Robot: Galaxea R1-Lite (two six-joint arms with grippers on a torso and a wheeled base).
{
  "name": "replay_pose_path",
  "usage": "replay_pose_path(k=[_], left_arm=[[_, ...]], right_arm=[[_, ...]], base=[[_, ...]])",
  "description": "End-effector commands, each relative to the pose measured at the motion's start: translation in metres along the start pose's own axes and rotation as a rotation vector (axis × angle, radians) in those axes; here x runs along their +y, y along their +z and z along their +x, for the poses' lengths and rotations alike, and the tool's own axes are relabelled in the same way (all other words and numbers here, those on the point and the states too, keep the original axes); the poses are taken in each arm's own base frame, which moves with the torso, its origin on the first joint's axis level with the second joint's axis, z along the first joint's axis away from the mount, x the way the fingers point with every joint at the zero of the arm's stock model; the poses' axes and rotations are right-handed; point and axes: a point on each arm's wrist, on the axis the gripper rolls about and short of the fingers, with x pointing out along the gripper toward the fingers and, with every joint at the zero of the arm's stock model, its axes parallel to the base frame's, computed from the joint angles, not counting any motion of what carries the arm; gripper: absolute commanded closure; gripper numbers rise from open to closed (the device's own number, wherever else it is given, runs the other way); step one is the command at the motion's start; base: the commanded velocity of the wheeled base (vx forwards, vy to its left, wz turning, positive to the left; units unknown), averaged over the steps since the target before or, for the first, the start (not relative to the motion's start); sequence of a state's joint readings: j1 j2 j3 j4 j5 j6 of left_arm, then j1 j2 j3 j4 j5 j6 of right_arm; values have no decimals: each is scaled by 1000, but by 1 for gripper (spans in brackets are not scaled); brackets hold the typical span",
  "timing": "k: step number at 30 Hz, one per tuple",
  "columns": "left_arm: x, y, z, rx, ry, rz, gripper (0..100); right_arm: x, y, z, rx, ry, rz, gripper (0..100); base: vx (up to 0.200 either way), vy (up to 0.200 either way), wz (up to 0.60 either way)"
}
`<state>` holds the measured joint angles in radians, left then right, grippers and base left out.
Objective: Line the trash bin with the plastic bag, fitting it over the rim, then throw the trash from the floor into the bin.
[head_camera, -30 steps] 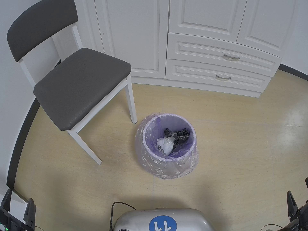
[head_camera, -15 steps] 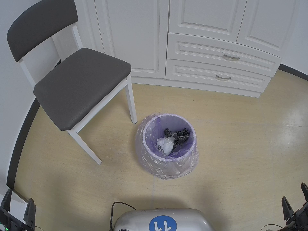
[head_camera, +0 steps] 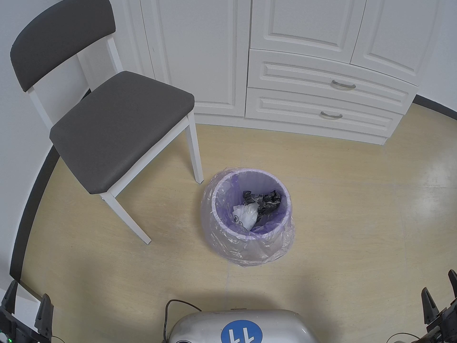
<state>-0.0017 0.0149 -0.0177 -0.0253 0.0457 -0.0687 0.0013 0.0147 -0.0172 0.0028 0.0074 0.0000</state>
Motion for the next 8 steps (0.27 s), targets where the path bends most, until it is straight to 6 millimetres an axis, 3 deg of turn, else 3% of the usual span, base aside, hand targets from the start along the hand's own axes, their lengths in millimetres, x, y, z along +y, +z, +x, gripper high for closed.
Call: replay_pose_path(k=[1, 8], left_arm=[[0, -5, 0, 0, 0, 0, 0], [0, -5, 0, 0, 0, 0, 0]], right_arm=[[0, -5, 0, 1, 0, 0, 0], [0, -5, 0, 3, 0, 0, 0]], base=[[0, 0, 0], [0, 0, 0]])
